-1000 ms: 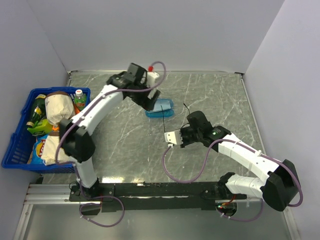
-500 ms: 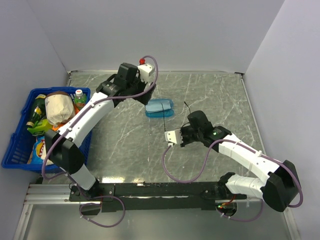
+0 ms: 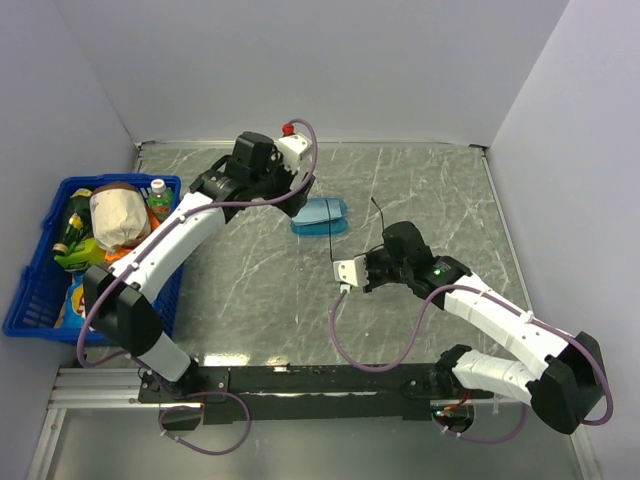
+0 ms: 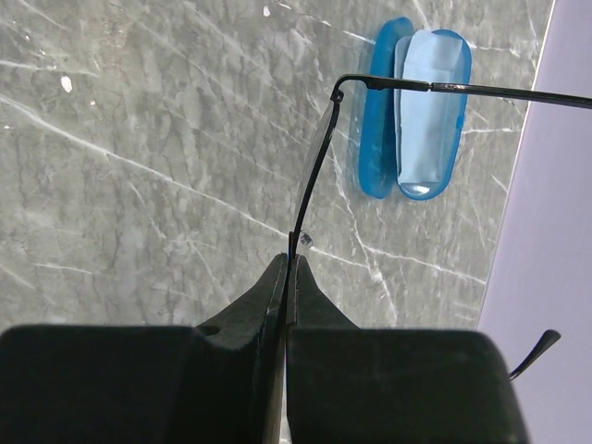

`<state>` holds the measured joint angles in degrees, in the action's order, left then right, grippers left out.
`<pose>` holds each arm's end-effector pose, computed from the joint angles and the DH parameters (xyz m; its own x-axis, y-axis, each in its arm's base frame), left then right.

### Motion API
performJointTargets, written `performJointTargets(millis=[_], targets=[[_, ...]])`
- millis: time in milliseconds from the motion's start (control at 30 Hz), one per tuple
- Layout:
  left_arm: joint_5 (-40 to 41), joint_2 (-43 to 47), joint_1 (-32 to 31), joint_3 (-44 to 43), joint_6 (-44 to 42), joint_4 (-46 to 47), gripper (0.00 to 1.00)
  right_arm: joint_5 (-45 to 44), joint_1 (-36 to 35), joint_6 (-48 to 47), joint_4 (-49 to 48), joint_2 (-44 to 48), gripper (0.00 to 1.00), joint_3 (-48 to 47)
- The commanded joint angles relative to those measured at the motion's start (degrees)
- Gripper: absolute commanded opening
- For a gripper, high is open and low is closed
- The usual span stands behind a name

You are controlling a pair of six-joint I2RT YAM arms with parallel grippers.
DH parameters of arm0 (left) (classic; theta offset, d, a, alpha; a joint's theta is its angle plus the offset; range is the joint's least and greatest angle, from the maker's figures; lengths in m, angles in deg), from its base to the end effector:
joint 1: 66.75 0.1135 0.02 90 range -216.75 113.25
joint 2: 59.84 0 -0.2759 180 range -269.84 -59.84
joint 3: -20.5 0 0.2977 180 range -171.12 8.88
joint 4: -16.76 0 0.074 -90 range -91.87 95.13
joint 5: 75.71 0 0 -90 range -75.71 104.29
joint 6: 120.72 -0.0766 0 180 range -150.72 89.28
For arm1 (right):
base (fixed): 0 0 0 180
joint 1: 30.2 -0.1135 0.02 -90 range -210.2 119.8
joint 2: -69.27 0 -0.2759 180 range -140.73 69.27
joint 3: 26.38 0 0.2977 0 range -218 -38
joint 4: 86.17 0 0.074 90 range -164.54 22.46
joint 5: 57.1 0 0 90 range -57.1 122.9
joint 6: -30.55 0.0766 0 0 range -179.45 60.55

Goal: Organize the sunglasses
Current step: Fold the left temple of the sunglasses with the sunglasses.

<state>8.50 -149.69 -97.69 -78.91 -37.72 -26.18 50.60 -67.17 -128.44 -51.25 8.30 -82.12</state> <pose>0.3719 -0.2320 0.3562 -0.3972 0.3795 -0.8356 0.6369 0.7695 0.0467 0.2216 0.1960 0.2328 0.5235 -0.7191 -0.4571 -0.7529 -0.1392 -0.6433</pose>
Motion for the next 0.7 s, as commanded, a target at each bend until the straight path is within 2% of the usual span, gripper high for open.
performJointTargets(millis=[0,667], targets=[[-2.0,-1.8,-1.1,-4.4,-1.6,-2.3,0.96,1.1,0.2,1.3,-1.8,0.4,0.00,-0.4],[-3.5,-7.2,-6.1,-6.6,-0.6,-4.5,0.96,-0.2,0.1,0.5,-3.2,-0.1,0.00,0.7]])
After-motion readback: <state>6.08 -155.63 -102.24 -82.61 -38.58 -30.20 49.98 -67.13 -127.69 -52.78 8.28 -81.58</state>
